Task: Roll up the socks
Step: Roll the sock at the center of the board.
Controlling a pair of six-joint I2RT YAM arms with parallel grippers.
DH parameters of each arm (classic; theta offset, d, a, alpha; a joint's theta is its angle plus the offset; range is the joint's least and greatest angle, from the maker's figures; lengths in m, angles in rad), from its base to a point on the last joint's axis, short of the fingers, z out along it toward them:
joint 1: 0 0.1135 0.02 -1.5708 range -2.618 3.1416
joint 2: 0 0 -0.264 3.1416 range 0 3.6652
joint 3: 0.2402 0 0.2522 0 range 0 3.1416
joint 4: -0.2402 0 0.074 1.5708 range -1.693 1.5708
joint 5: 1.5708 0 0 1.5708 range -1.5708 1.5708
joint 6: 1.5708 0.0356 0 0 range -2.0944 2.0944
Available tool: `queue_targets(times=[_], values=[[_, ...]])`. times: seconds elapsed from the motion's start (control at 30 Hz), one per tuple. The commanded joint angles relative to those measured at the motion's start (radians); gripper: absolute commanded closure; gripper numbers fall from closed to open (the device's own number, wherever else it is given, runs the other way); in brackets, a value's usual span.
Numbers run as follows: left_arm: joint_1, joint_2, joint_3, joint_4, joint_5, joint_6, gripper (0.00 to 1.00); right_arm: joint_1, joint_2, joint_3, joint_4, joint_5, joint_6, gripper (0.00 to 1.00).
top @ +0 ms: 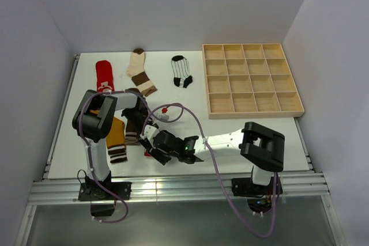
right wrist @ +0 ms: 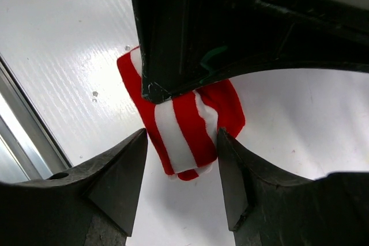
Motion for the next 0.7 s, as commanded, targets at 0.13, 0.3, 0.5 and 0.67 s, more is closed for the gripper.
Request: queue_targets(times=[0.13, 0.3, 0.5, 0.67], values=[[0.003, 0.046, 0.02, 0.093, -0.124, 0.007, 1.0, 0.019, 0.026, 0.025, 0.025, 0.004, 0.006, 0.42], [0.003, 0.048, 0.022, 0.113, -0.13, -0.024, 1.0, 0.025, 0.044, 0.023, 0.042, 0.006, 0.026, 0.53], [0.003, -0.009, 0.0, 0.186, -0.144, -0.093, 0.84, 0.019, 0.052, -0.017, 0.07, 0.003, 0.084, 0.99], [0.011, -0.039, 0.0, 0.222, -0.113, -0.133, 0.73, 0.004, 0.037, -0.05, 0.077, -0.02, 0.113, 1.0]])
